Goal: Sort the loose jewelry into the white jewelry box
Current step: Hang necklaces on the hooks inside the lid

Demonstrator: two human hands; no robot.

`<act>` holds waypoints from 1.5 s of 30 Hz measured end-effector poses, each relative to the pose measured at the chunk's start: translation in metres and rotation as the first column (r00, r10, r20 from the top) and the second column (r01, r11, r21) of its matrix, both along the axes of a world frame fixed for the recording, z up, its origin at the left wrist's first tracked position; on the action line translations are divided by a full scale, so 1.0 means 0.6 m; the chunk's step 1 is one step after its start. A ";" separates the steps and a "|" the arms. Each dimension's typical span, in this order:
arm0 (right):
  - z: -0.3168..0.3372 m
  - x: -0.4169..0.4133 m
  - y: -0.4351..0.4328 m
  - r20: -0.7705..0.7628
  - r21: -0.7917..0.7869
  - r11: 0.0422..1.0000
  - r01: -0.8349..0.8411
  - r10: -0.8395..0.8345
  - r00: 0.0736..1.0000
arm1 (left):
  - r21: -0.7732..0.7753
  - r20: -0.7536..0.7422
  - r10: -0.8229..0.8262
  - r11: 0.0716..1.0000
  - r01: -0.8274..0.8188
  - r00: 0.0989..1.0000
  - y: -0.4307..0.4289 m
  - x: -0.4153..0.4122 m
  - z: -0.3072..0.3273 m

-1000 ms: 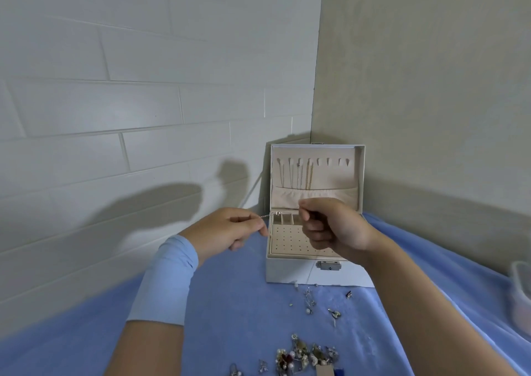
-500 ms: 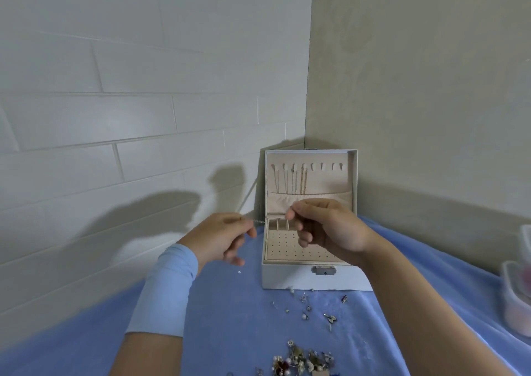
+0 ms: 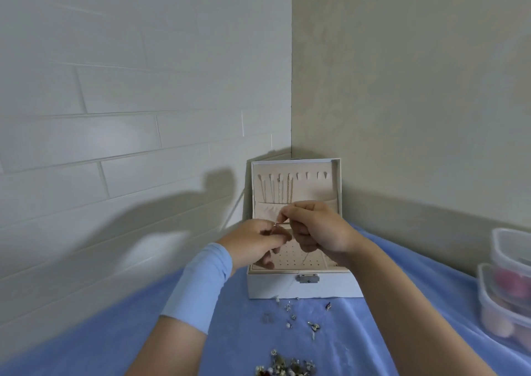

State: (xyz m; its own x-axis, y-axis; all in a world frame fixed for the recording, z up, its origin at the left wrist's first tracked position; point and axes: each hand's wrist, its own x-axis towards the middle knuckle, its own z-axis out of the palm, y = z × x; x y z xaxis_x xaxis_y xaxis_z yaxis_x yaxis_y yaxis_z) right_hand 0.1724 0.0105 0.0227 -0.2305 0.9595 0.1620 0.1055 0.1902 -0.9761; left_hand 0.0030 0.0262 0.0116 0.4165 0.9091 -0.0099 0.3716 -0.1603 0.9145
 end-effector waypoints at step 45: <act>-0.016 0.063 0.247 0.139 -0.090 0.840 0.535 -0.521 0.842 | 0.132 -0.099 0.109 0.987 -0.096 0.989 0.249 0.121 0.014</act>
State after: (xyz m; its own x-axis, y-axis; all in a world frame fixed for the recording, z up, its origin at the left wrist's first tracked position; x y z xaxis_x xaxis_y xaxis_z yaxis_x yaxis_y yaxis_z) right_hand 0.2102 0.1587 0.0134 0.3081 0.9505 0.0415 0.2592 -0.0419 -0.9649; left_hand 0.0757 0.1755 0.0201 0.3237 0.9436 0.0694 0.4850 -0.2285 0.8441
